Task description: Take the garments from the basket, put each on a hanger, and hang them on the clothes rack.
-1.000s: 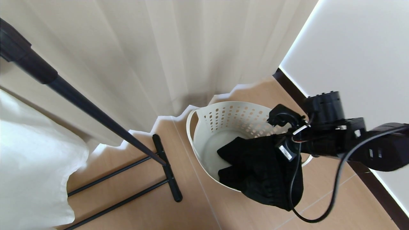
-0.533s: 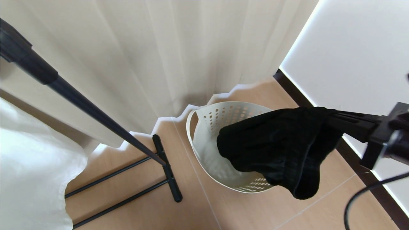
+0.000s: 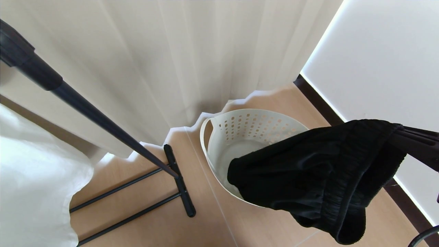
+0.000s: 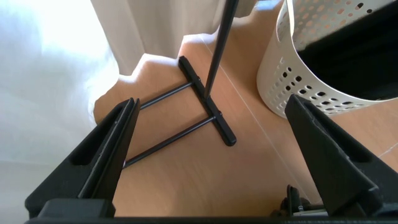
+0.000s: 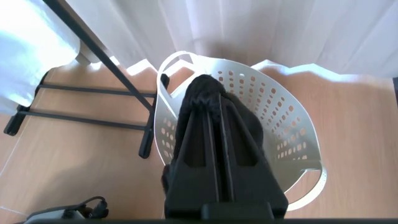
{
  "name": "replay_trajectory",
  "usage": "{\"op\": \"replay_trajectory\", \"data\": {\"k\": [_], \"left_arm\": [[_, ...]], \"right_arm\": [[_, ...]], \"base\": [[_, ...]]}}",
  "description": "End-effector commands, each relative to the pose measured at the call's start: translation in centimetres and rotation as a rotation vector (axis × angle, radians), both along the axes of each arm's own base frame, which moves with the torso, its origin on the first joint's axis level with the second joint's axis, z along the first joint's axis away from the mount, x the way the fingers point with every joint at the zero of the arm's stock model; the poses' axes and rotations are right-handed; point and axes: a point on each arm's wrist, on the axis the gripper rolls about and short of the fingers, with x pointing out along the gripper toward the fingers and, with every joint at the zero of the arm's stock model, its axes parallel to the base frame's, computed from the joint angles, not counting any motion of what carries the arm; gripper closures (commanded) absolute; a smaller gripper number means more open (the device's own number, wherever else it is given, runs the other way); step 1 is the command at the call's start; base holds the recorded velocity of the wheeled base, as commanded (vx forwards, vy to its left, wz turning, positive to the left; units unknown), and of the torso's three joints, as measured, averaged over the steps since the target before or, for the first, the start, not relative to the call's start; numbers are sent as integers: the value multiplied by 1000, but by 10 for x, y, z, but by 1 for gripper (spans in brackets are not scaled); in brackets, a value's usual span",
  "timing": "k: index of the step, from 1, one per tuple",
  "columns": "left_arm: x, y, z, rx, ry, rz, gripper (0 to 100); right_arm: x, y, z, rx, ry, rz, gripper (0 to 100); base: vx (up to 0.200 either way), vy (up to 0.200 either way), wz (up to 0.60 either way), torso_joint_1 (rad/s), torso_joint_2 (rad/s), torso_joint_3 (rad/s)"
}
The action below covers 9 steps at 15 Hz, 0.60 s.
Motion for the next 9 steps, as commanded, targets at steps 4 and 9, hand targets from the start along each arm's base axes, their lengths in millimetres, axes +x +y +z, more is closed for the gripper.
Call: {"op": "replay_trajectory", "data": {"k": [4,9], "left_arm": [[0,0,0,-1,1,0,0],[0,0,0,-2,2,0,0]], "right_arm": [[-1,-1,1,2,-6,0,100],[-1,-1,1,2,-8,0,100]], "base": [[0,0,0,0,0,0],[0,0,0,0,0,0]]}}
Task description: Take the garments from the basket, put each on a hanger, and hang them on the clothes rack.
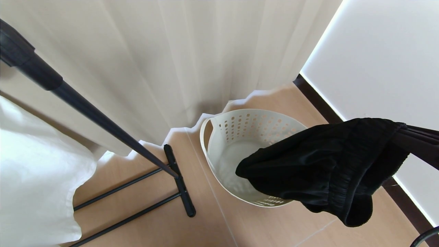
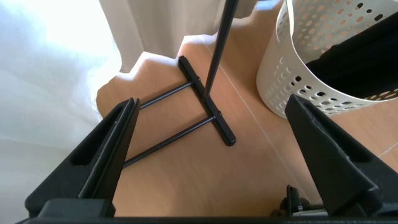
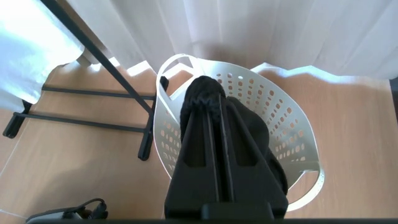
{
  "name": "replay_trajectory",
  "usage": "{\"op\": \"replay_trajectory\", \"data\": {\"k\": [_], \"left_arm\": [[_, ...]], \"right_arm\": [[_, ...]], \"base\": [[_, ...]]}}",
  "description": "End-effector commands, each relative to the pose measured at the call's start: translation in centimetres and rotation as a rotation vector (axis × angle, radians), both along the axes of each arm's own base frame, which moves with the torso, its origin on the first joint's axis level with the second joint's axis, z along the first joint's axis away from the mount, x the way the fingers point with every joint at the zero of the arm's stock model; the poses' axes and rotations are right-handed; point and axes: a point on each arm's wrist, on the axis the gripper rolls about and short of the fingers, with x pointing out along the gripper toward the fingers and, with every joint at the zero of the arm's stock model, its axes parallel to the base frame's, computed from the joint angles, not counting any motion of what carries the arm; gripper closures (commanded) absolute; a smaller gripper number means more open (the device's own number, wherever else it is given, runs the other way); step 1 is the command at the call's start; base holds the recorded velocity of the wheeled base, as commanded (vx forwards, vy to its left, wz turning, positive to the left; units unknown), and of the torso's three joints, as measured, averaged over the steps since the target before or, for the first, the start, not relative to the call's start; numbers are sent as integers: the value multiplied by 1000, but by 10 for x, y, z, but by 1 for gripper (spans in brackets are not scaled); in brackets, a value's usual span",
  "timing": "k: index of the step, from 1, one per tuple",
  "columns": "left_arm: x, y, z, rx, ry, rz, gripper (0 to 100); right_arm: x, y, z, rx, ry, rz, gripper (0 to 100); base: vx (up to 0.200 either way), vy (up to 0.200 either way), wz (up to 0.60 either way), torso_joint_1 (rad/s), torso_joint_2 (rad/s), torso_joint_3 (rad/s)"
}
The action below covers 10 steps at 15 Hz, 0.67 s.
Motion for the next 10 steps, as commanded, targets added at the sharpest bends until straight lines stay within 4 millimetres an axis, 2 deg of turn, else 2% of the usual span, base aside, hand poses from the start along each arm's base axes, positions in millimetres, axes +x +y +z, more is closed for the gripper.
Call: {"op": "replay_trajectory", "data": {"k": [1,10], "left_arm": [[0,0,0,0,2,0,0],[0,0,0,0,2,2,0]], "right_arm": [[0,0,0,-1,1,1,100],[0,0,-1,-3,1,1,100]], "base": [[0,0,0,0,0,0],[0,0,0,1,2,181]]}}
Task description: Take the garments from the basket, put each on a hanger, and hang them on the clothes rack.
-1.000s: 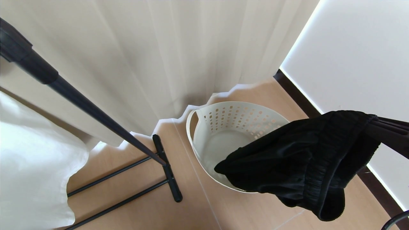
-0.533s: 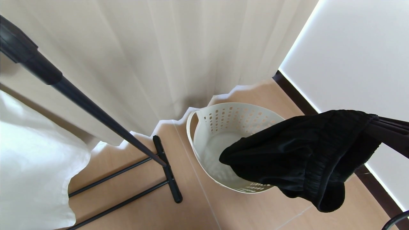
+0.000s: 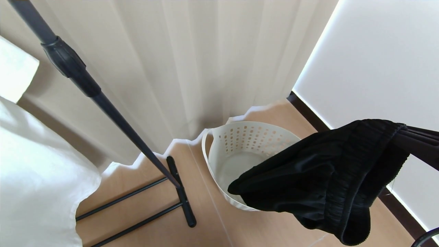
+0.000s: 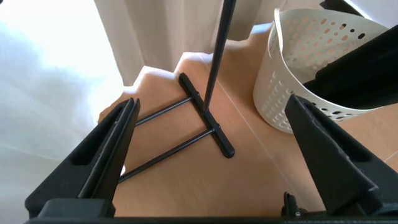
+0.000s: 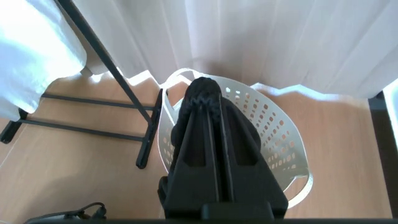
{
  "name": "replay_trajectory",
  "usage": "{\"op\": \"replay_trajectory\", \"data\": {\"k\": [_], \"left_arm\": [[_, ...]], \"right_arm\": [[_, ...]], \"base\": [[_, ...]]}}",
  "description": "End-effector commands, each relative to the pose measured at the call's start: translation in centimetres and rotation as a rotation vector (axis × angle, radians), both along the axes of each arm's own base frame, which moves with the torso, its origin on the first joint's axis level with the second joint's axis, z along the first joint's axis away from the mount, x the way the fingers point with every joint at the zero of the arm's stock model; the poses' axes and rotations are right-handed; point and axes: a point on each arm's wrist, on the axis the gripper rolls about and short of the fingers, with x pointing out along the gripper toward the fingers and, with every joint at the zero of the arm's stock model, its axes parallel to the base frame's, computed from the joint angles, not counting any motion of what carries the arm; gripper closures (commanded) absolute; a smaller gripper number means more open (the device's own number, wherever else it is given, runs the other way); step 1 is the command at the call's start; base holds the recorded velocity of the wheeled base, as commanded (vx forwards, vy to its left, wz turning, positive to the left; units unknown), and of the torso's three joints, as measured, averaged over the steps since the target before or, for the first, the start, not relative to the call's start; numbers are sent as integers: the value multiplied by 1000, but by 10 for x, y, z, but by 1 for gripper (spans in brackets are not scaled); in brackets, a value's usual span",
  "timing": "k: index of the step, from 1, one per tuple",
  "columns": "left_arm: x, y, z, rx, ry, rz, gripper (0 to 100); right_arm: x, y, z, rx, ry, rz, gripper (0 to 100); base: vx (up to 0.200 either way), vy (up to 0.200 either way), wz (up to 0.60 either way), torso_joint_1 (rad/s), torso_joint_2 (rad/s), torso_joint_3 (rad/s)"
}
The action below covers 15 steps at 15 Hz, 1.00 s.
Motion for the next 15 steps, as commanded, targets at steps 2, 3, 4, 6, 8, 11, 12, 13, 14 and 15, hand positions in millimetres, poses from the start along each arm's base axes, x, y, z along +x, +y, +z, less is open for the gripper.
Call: {"op": "replay_trajectory", "data": {"k": [2,3,4,6,8,11,12,13,14,15], "left_arm": [[0,0,0,0,0,0,0],[0,0,0,0,2,0,0],[0,0,0,0,0,0,0],[0,0,0,0,2,2,0],[0,0,0,0,0,2,0],[0,0,0,0,0,2,0],[0,0,0,0,0,2,0],[0,0,0,0,2,2,0],[0,0,0,0,0,2,0],[0,0,0,0,0,2,0]], "right_arm": [[1,0,0,0,-1,0,100],[1,0,1,1,-3,0,100],[1,0,1,2,-4,0,100],[1,1,0,0,0,-1,100],[1,1,0,0,-1,-1,100],[2,1,2,2,-4,-1,100],[2,1,3,3,-3,-1,100],[2,1,1,3,-3,-1,100],[2,1,0,-6,-6,2,100],[2,0,0,-6,-6,1,100]], "base": [[0,0,0,-2,-2,215],[0,0,0,-2,2,212],[0,0,0,2,-2,198],[0,0,0,0,2,200],[0,0,0,0,-2,200],[0,0,0,4,4,194],[0,0,0,2,2,203],[0,0,0,2,2,203],[0,0,0,7,2,203],[0,0,0,-2,2,207]]}}
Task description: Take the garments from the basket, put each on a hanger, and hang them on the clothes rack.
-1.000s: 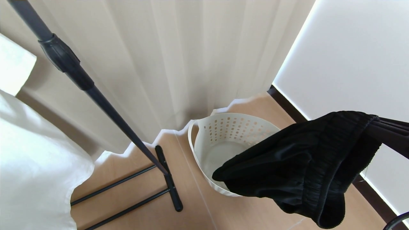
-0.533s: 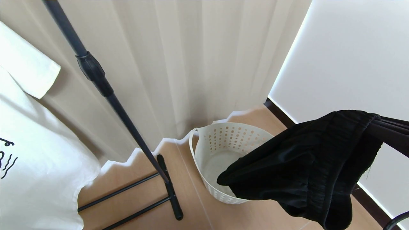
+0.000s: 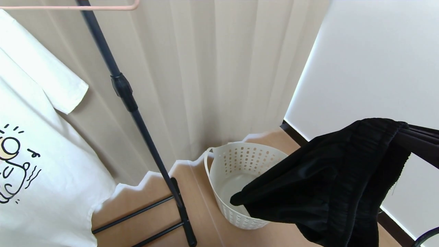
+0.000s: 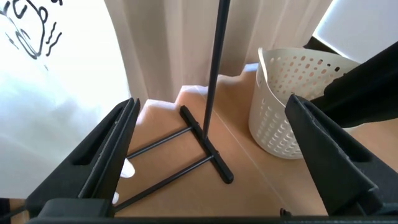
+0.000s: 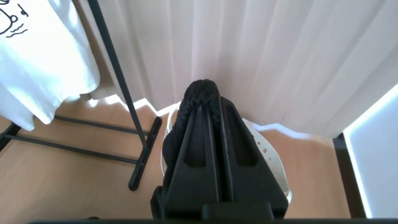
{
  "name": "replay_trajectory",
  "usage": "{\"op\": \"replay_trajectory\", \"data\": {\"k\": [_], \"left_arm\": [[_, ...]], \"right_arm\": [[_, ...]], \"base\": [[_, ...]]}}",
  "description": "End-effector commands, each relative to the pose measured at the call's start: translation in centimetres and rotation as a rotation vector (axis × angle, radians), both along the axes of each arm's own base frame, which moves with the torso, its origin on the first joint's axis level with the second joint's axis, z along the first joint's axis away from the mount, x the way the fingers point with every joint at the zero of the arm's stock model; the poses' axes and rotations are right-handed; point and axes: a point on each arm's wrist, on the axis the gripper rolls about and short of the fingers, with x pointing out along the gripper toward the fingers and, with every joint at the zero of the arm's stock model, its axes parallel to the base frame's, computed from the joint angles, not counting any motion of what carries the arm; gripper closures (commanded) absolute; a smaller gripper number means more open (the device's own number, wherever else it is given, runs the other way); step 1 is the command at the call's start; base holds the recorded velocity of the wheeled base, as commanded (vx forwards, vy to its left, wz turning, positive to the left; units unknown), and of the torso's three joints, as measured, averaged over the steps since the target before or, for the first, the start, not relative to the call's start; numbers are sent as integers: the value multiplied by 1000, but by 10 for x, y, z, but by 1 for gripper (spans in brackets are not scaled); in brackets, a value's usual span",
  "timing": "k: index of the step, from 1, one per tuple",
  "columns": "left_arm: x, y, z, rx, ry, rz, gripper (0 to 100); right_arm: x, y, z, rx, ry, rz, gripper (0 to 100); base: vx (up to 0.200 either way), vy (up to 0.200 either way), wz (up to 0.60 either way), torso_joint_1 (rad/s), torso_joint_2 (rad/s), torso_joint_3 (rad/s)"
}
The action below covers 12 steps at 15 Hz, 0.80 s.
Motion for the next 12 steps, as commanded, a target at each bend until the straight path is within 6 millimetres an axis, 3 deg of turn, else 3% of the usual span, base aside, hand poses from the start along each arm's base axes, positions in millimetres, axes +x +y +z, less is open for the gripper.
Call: {"op": "replay_trajectory", "data": {"k": [1,6,12], "left_arm": [[0,0,0,-2,0,1,0],[0,0,0,-6,0,6,0],[0,0,0,-5,0,6,0]], "right_arm": [[1,0,0,-2,1,0,100],[1,0,-1,-4,4,-3,100],[1,0,-1,-5,3,-7,100]], "base": [[0,0,0,-2,-129,51],[0,0,0,24,-362,-124],[0,0,0,97,-453,-200]]}}
